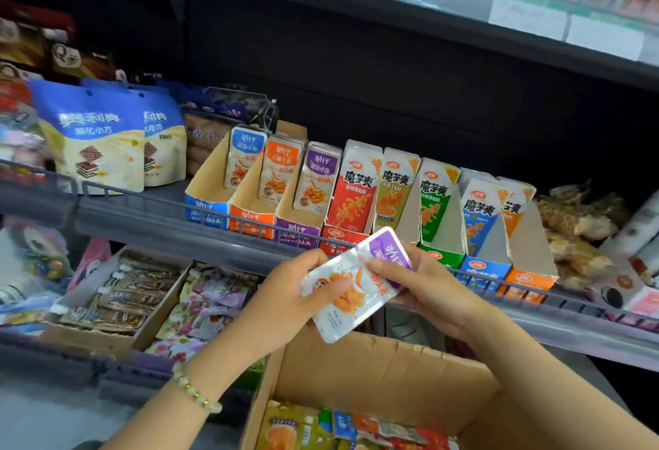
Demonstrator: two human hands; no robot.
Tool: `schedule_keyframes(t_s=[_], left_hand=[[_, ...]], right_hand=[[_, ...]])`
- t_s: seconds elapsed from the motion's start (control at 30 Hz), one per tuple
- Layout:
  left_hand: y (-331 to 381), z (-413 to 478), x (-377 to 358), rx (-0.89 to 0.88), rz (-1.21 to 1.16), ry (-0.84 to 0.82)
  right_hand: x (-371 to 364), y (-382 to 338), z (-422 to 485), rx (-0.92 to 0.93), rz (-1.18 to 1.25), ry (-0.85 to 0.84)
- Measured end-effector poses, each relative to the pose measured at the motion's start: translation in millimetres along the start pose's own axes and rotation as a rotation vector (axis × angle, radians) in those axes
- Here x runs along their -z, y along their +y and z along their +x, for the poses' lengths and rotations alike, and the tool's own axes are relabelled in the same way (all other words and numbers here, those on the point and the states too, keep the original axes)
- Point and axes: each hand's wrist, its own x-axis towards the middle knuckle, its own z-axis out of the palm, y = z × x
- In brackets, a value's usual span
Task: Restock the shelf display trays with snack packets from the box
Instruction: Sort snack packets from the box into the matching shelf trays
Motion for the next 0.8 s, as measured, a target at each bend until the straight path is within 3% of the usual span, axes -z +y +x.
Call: schedule_keyframes(t_s=[0.1,0.27,0.47,0.67,0.8], left_hand=[[3.3,9.6,11.5,-0.014,-0.002,0.024],[6.6,24.7,29.0,0.038,-0.318,0.04],[11.4,50.5,49.9,-0.044,-0.272,0.074],[-9.2,77.1,77.6,-0.156,0.312,0.291],[-20.5,86.5,90.0,-0.213,0.807,0.271]], right_hand=[[1.9,-18.5,11.5,0.048,-0.117,0.017],[5.2,-42.6,34.8,0.082,-0.107,0.099],[5.7,-56.7,61.3,0.047,-0.055,0.07],[4.4,-94.8,102.5,0.196,-0.383,0.356],[-6.3,-116.1,130.3,0.269,-0.542,0.36]])
